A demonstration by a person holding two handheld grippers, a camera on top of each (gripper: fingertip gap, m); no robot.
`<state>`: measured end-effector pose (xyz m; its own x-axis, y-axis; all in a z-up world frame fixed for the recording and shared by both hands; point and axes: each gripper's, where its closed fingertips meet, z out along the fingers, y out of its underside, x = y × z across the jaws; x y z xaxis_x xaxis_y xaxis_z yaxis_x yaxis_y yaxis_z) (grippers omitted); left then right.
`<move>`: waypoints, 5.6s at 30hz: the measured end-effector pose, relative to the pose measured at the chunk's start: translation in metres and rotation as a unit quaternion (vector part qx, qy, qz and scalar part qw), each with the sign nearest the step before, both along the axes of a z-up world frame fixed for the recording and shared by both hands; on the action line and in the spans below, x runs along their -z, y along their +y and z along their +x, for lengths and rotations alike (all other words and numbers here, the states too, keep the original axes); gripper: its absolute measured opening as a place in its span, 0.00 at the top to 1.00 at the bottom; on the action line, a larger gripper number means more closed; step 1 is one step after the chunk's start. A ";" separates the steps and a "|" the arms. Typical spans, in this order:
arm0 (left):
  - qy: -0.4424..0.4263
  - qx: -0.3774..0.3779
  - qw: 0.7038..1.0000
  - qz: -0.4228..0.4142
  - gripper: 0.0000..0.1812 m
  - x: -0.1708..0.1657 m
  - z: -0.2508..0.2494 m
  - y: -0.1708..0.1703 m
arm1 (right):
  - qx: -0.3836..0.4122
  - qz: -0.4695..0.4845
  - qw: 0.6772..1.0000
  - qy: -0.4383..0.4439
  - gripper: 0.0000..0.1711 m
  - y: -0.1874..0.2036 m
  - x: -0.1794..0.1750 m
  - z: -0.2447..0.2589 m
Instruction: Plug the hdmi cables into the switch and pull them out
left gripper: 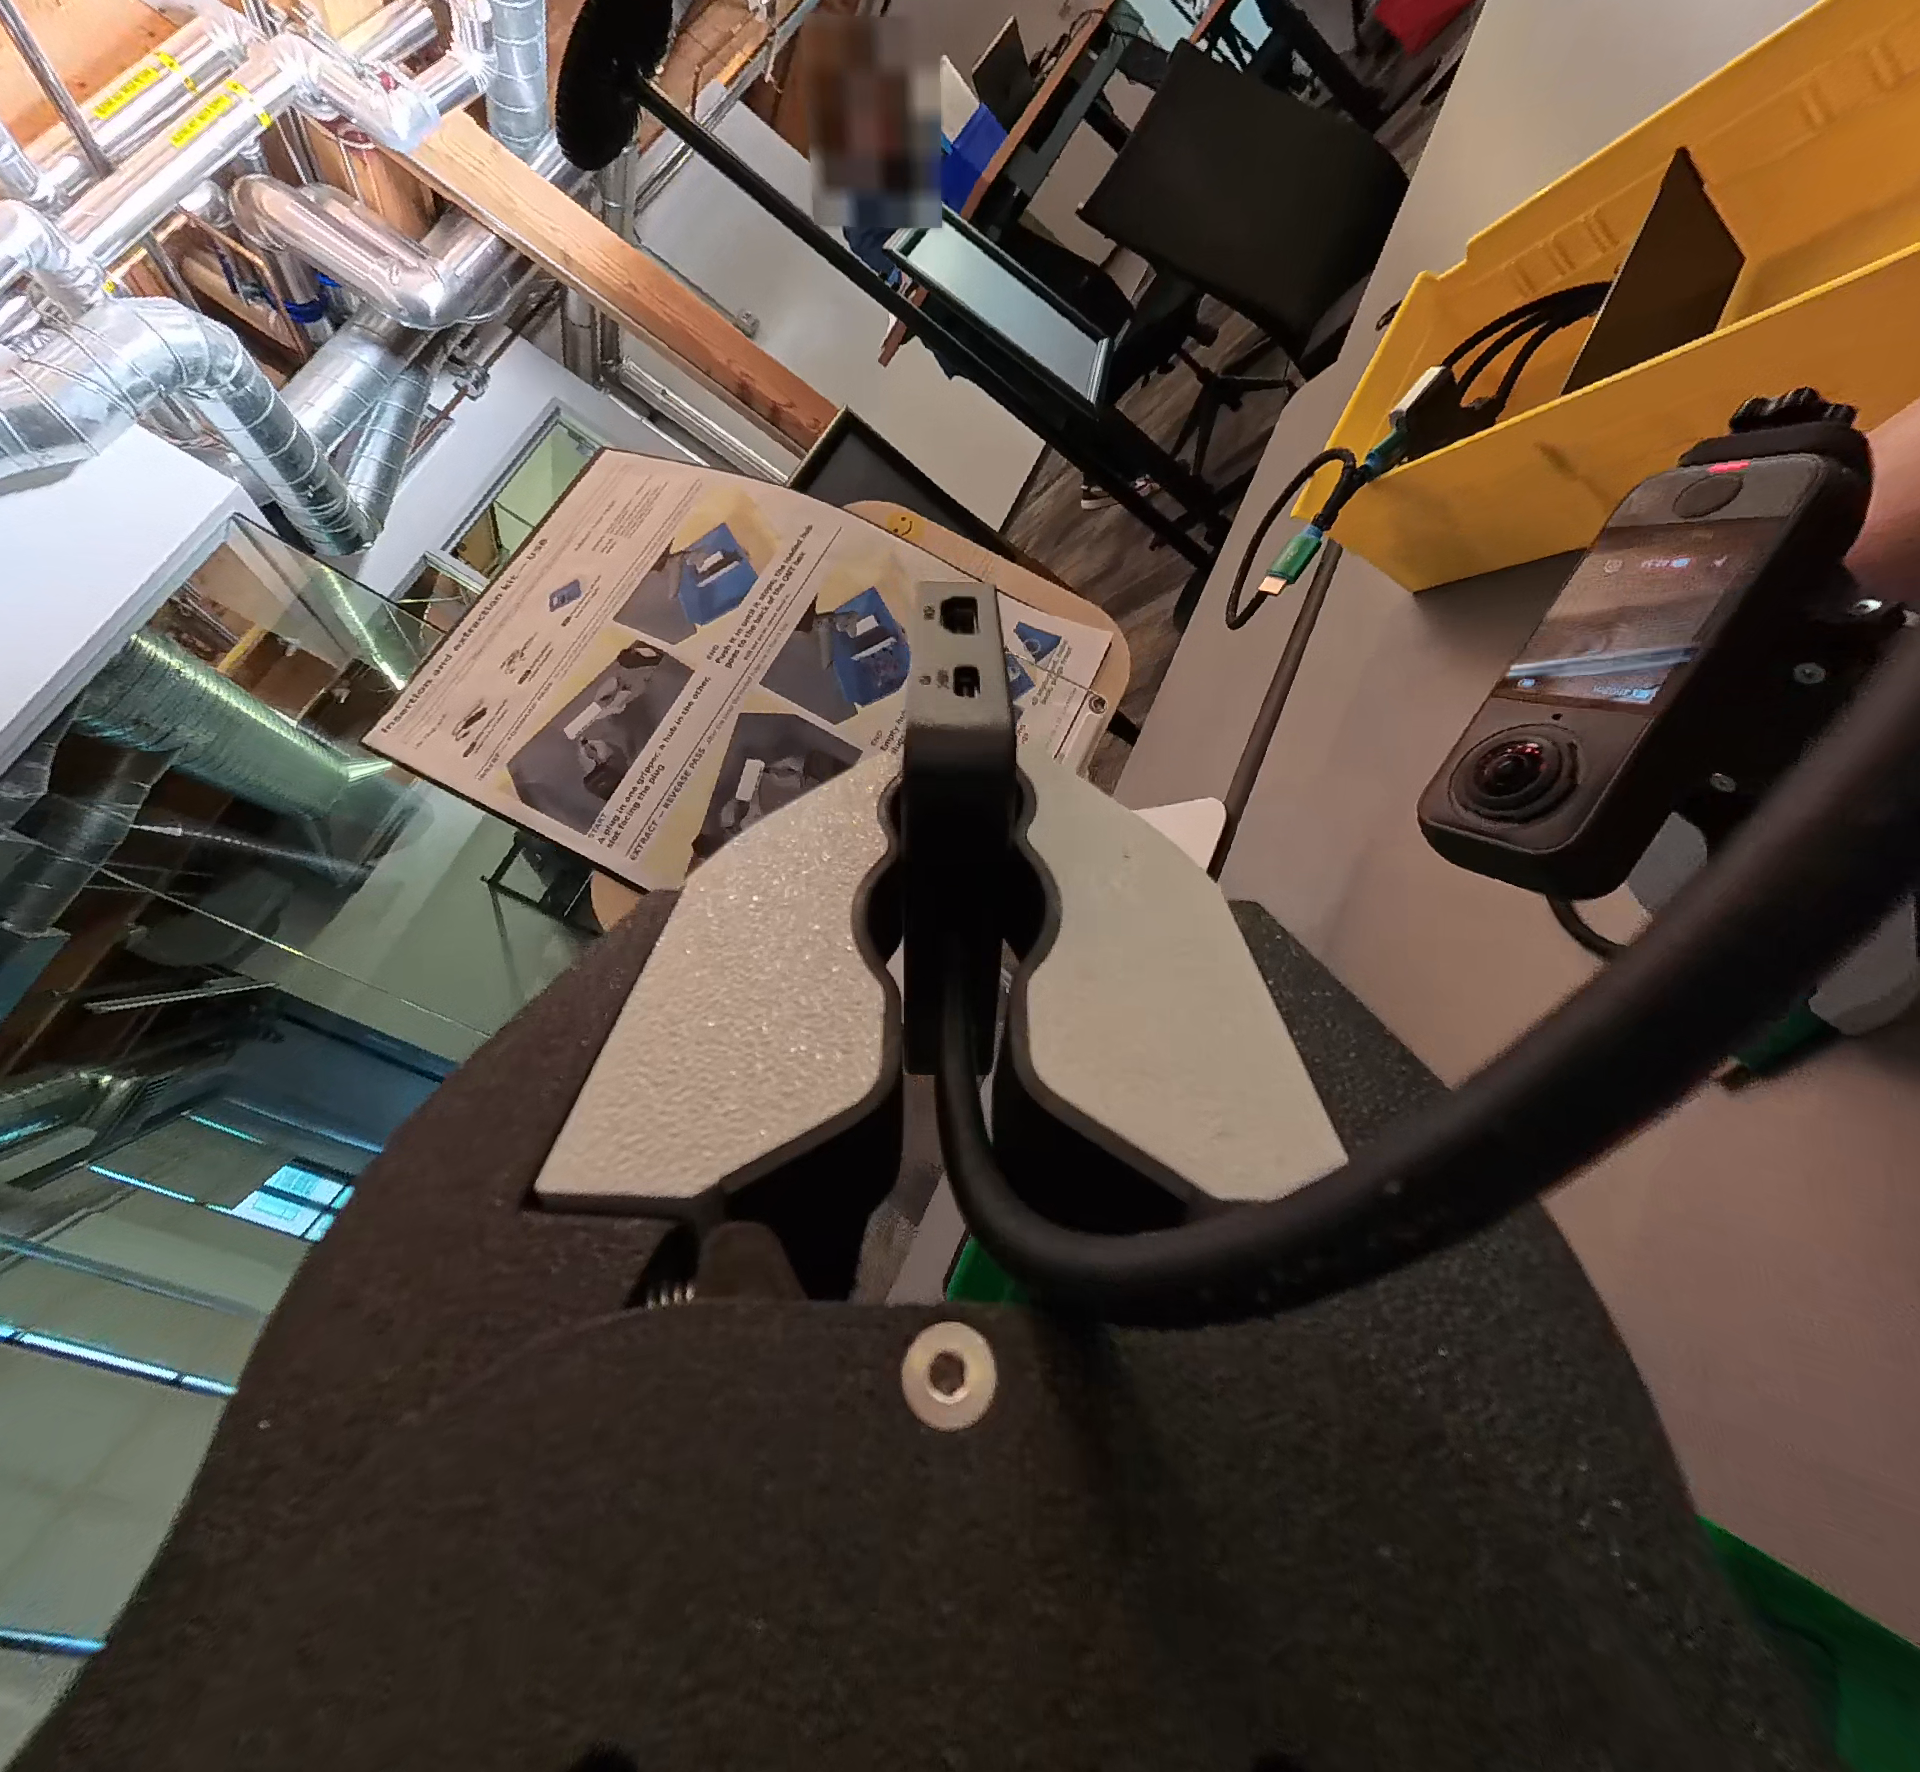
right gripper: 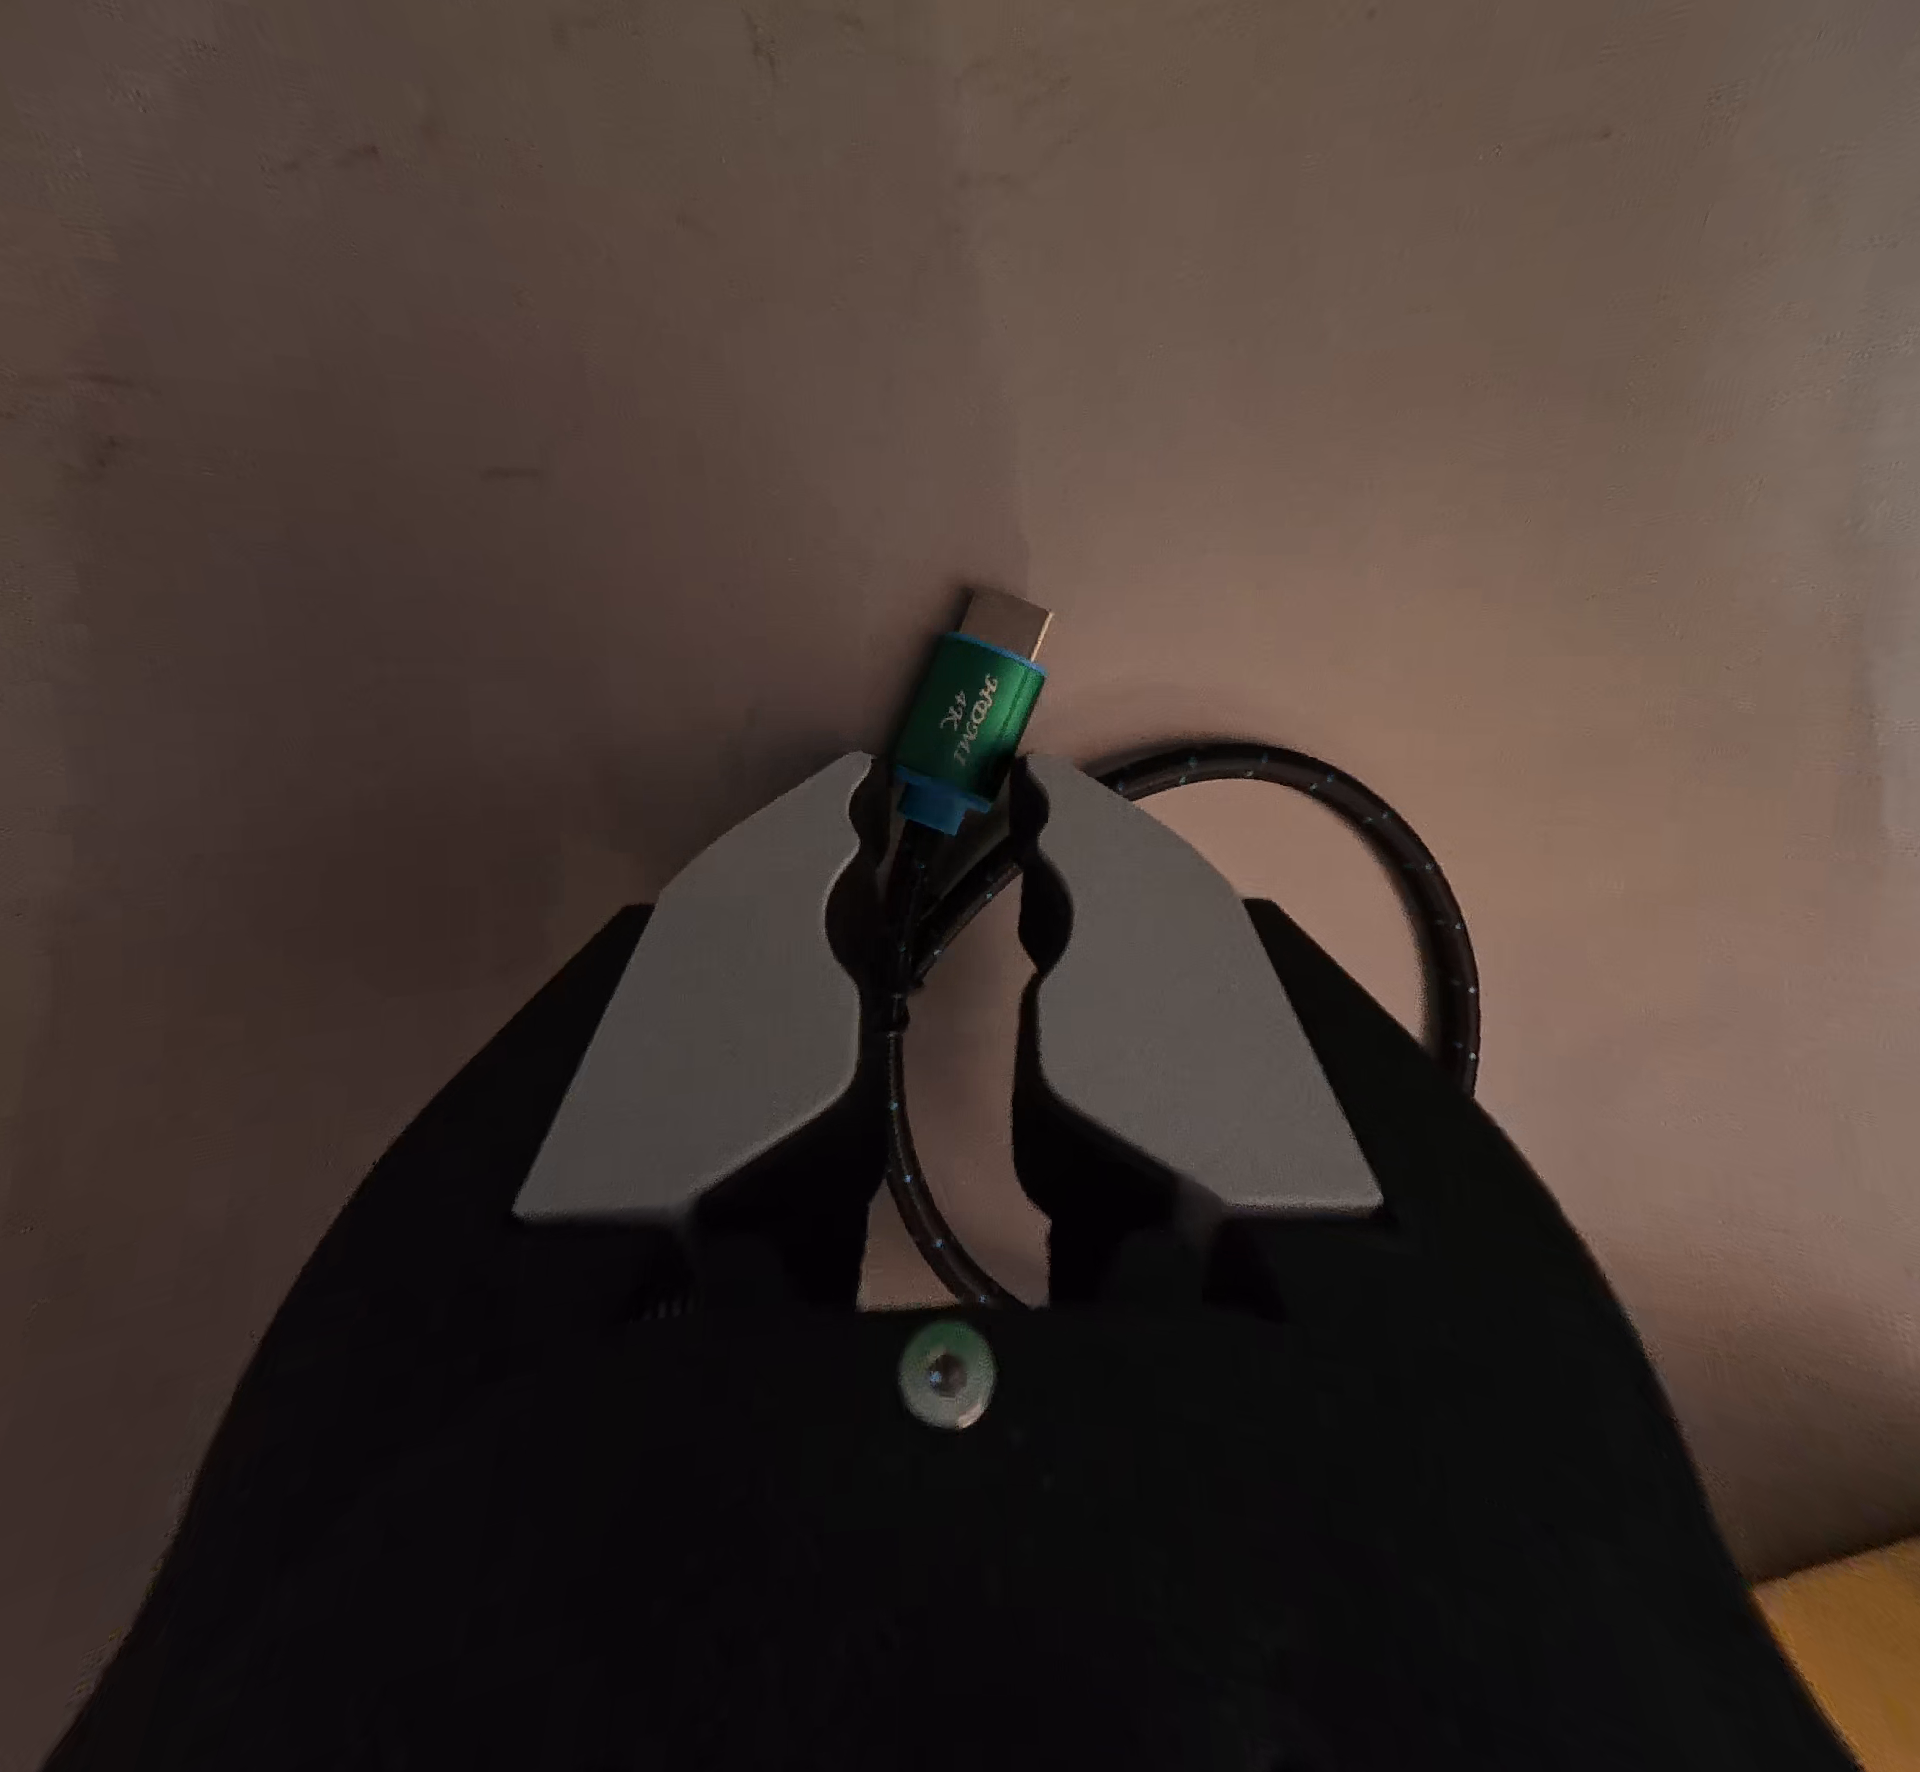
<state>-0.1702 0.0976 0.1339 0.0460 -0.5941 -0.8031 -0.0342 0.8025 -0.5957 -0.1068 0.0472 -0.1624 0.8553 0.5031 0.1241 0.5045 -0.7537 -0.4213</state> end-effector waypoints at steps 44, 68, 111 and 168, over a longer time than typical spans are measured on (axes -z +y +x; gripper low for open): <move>-0.001 -0.002 1.000 -0.009 0.92 -0.005 -0.005 0.000 | -0.348 0.072 0.930 0.089 0.90 -0.036 -0.044 -0.082; -0.024 0.017 0.999 -0.020 0.92 -0.013 -0.007 -0.004 | -0.433 0.025 0.897 0.086 0.89 -0.022 -0.001 -0.096; -0.005 -0.012 1.000 -0.022 0.92 -0.005 -0.006 0.010 | -0.283 0.050 0.946 -0.152 0.94 -0.019 -0.005 -0.065; 0.135 -0.073 0.932 0.329 0.93 0.149 0.139 -0.059 | 0.083 -0.008 0.995 0.055 0.93 -0.081 -0.130 0.090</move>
